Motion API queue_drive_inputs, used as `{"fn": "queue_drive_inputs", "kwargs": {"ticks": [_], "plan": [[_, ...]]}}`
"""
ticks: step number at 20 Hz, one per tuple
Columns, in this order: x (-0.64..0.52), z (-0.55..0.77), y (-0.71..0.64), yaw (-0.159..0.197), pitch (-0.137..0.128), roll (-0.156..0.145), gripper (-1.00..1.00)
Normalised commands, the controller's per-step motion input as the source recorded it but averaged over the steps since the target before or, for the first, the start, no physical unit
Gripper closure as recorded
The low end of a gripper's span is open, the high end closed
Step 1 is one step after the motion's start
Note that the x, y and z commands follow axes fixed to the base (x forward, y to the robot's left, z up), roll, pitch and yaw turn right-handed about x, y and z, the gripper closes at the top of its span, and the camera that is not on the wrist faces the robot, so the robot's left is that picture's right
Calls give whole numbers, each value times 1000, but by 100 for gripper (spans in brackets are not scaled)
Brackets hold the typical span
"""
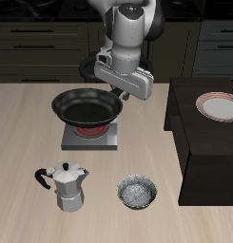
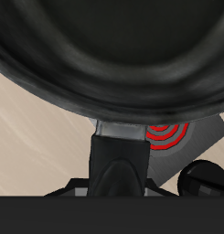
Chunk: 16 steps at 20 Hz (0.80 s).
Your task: Place the frypan on the top layer of the shelf
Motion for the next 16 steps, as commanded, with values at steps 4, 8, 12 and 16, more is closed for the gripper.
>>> {"fn": "queue_drive_inputs", "kwargs": {"ticks": [4, 8, 12, 16], "plan": [[51, -5, 89, 160, 20, 36, 100], [76, 99, 54, 258, -8, -23, 100], [70, 33, 62, 173, 27, 44, 100], [42, 41, -22, 172, 23, 31, 100]]}}
